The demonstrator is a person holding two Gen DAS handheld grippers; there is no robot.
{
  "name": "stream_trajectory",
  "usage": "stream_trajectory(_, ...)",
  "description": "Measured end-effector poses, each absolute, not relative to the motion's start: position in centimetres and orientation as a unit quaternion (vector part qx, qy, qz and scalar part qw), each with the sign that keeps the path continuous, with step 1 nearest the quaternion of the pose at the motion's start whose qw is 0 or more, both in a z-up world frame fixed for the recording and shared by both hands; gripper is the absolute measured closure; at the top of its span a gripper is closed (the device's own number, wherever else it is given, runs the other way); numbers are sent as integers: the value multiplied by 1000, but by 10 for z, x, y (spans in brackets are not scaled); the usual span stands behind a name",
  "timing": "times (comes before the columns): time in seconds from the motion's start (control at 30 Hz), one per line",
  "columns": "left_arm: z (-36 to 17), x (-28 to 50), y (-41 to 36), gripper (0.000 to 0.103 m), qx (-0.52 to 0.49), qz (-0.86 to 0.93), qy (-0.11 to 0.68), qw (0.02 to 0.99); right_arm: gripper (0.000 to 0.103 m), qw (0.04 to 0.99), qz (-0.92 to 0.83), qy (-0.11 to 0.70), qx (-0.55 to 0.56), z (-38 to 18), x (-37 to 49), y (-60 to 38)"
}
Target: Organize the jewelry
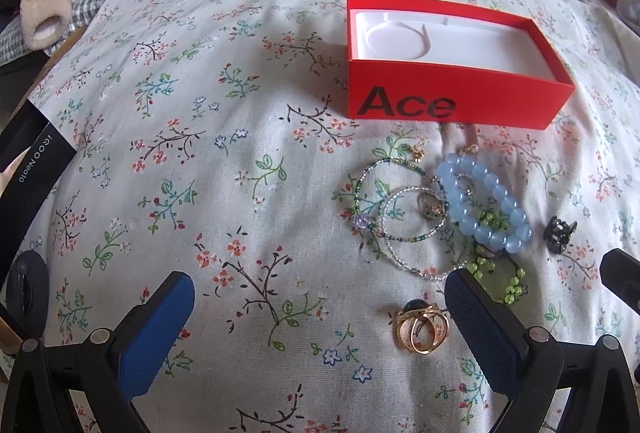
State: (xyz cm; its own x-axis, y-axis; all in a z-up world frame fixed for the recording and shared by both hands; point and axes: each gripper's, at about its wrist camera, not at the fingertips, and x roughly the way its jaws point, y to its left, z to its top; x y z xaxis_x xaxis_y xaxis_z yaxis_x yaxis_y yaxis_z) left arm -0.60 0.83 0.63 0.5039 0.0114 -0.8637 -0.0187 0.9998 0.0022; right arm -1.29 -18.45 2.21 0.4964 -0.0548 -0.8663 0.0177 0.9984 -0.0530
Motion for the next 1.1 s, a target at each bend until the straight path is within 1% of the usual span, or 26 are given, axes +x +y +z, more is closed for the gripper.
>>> stream_trajectory(0.87, 8, -8, 12, 0, -8, 9, 497, 868, 0, 870, -25, 493, -12, 29, -13, -189)
stream_trajectory(1.1, 6, -7, 12, 0, -6, 14, 498, 867, 0, 863, -20, 504, 1, 26, -12, -191)
